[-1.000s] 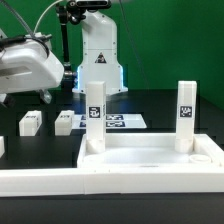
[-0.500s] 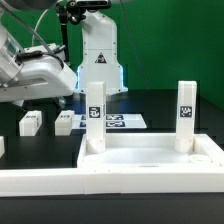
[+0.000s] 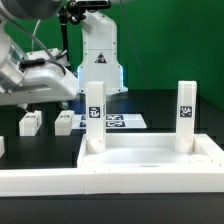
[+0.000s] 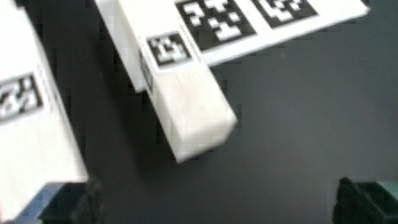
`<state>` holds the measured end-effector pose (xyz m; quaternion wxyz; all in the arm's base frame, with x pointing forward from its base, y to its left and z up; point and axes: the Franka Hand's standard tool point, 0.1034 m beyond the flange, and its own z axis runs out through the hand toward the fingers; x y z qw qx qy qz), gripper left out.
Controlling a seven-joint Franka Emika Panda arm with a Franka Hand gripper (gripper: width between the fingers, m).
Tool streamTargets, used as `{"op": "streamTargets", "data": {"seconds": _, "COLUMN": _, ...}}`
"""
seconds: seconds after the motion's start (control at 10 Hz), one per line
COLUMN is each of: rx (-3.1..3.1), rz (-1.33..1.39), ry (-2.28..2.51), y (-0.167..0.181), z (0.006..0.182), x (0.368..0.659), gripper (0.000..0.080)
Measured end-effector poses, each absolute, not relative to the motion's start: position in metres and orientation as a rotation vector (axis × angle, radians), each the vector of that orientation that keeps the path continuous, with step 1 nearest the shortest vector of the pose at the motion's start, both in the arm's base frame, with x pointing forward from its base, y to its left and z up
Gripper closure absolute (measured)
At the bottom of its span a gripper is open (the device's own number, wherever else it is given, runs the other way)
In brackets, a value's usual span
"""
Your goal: Assemble desk
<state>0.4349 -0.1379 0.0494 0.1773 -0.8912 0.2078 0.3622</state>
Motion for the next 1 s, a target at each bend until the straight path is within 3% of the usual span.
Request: {"op": "streamTargets", "data": {"seconds": 1.0, "rx": -2.479, "rz": 1.131, "ry": 0.570, "y": -0.118, "z": 0.017, "x": 0.410, "gripper": 0.0150}}
